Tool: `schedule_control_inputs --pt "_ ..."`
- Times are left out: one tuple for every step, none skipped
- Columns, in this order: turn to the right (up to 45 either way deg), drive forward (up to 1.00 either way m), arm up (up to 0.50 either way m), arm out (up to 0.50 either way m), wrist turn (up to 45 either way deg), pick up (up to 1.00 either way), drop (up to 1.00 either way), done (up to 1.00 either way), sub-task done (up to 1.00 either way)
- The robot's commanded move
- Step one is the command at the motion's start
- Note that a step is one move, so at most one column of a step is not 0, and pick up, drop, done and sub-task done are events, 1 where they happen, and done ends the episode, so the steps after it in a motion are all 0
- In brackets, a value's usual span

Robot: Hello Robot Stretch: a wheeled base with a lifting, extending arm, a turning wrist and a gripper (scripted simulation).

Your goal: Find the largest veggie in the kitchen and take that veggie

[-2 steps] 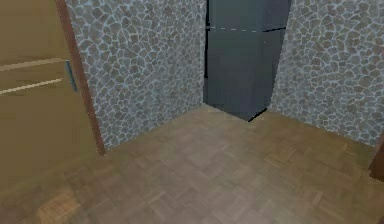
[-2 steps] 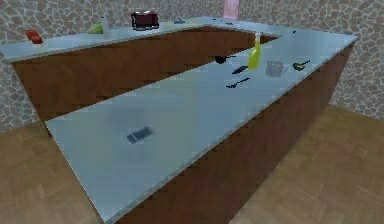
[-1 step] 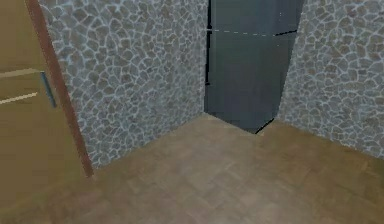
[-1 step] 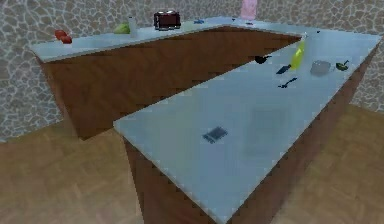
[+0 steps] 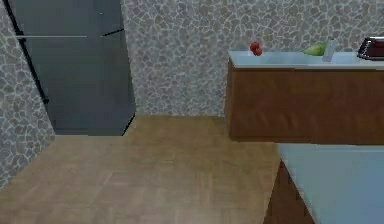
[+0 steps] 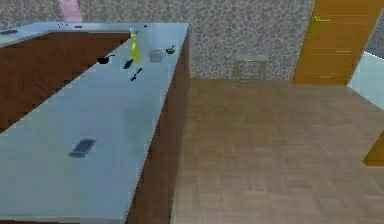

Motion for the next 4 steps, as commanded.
schedule_control_inputs --pt "0.0 1.00 0.00 0.00 0.0 0.00 0.00 0.00 0.00" --pt "0.0 0.90 0.00 0.00 0.0 0.00 0.00 0.00 0.00" --pt "45.0 0.00 0.00 0.00 0.0 0.00 0.00 0.00 0.00" --pt "45.0 0.00 0.00 0.00 0.0 0.00 0.00 0.00 0.00"
